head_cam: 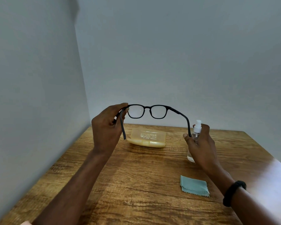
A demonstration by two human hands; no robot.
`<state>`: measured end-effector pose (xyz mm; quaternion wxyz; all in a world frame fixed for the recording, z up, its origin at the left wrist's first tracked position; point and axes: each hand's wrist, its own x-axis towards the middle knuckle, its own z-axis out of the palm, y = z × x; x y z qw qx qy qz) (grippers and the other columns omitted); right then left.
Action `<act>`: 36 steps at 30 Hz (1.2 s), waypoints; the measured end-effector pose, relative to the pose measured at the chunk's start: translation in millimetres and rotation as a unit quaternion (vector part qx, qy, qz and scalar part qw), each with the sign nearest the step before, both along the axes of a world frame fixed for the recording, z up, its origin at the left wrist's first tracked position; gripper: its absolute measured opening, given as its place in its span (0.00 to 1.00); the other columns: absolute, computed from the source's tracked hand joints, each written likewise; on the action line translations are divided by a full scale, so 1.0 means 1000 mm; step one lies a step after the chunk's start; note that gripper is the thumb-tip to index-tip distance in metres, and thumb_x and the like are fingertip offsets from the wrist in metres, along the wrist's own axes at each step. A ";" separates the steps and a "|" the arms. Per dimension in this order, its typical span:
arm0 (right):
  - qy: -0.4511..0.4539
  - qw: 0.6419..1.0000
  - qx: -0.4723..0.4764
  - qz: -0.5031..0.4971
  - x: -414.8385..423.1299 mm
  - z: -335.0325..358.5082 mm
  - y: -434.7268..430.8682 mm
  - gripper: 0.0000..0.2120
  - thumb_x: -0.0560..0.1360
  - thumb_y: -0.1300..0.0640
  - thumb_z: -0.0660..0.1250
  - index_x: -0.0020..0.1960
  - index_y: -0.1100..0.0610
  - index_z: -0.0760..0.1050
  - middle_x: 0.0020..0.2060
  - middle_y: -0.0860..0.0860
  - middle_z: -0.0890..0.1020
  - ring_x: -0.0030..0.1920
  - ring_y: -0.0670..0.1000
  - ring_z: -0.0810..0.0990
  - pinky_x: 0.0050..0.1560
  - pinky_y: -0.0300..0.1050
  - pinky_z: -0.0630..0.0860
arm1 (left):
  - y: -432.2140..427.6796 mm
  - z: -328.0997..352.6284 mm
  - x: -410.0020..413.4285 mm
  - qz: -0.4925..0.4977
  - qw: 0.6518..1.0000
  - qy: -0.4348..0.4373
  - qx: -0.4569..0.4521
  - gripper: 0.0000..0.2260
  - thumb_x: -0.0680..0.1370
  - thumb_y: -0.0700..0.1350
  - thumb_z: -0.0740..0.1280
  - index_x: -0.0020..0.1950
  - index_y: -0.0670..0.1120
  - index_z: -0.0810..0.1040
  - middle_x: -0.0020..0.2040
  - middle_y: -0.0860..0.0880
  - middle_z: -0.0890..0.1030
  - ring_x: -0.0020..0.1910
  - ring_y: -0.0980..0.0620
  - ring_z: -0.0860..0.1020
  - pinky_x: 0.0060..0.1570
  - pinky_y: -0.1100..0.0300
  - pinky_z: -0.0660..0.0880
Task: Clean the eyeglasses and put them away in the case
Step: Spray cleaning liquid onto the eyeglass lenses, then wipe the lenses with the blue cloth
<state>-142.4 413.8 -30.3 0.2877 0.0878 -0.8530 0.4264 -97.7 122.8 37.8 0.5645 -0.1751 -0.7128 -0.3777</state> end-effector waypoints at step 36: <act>-0.294 0.824 0.445 0.191 0.059 0.069 -0.001 0.07 0.77 0.51 0.68 0.54 0.47 0.82 0.48 0.41 0.83 0.48 0.40 0.79 0.48 0.36 0.75 | -0.004 0.000 -0.001 0.008 1.000 0.010 0.003 0.07 0.79 0.37 0.73 0.57 0.38 0.85 0.49 0.45 0.87 0.44 0.48 0.85 0.41 0.49 0.83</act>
